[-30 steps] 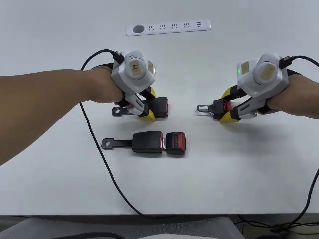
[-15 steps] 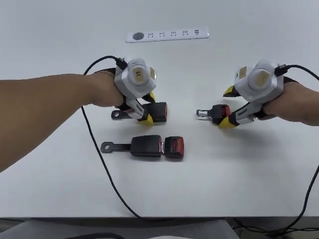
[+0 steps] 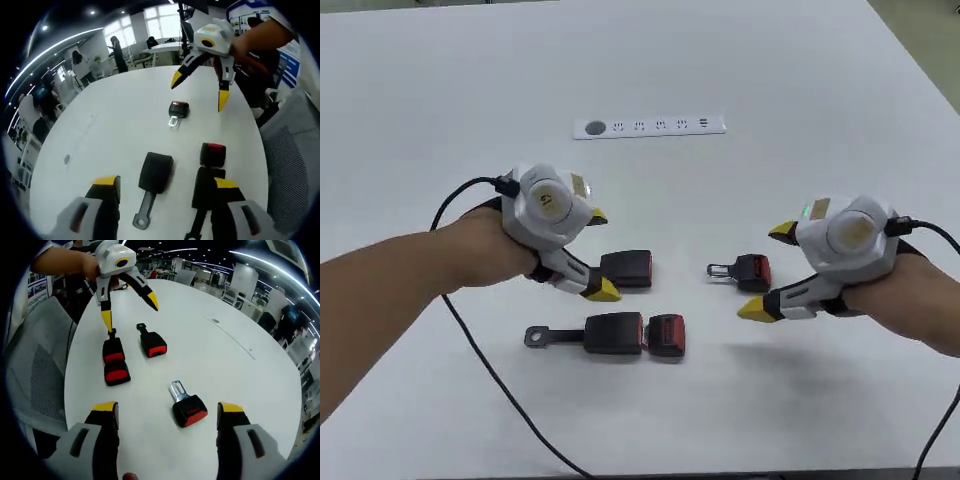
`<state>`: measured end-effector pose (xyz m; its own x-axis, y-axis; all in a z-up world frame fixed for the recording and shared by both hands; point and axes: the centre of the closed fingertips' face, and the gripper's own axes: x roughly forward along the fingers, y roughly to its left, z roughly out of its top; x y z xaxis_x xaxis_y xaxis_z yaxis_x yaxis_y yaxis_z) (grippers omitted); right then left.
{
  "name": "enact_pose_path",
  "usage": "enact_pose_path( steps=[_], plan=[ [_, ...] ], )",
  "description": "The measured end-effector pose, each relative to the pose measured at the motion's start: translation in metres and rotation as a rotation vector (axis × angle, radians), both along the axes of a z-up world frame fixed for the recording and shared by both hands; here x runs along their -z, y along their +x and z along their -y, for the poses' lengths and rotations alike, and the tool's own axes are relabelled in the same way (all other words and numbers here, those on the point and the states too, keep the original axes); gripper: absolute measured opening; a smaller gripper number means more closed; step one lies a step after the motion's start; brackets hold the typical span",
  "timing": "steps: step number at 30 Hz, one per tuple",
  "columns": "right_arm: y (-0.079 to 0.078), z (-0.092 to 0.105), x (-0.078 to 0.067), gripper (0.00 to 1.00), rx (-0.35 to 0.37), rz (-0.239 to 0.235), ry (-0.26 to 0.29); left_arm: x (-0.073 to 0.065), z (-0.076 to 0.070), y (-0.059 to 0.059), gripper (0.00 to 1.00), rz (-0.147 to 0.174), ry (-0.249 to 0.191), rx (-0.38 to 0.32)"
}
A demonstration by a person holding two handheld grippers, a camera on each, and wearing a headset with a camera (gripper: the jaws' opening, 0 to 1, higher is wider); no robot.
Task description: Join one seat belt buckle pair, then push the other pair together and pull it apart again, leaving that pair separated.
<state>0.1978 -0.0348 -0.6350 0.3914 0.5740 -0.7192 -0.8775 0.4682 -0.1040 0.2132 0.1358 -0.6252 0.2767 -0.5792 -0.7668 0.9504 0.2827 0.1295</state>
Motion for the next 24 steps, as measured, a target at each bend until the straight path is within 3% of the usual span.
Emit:
enact_pose_path(
  steps=[3, 6, 9, 13, 16, 19, 24],
  plan=[
    [-0.013, -0.004, -0.007, 0.84, 0.012, 0.01, 0.021, -0.002, -0.012, -0.018, 0.81, 0.0, -0.021, -0.047],
    [-0.024, -0.005, -0.017, 0.9, 0.03, 0.018, 0.057, -0.006, -0.028, -0.032, 0.87, -0.02, -0.074, -0.15],
    [-0.039, -0.005, -0.025, 0.95, 0.037, 0.033, 0.065, -0.011, -0.043, -0.05, 0.89, -0.007, -0.094, -0.19],
    [-0.05, 0.003, -0.028, 0.99, 0.069, 0.042, 0.073, -0.012, -0.067, -0.06, 0.94, -0.016, -0.124, -0.292],
    [-0.057, 0.008, -0.031, 0.99, 0.095, 0.035, 0.097, -0.017, -0.073, -0.07, 1.0, -0.012, -0.152, -0.329],
    [-0.062, 0.014, -0.029, 0.99, 0.124, 0.03, 0.101, -0.016, -0.085, -0.076, 1.0, -0.01, -0.16, -0.356],
    [-0.063, 0.025, -0.029, 1.0, 0.195, 0.038, 0.121, -0.008, -0.099, -0.083, 1.0, -0.04, -0.146, -0.427]
  ],
)
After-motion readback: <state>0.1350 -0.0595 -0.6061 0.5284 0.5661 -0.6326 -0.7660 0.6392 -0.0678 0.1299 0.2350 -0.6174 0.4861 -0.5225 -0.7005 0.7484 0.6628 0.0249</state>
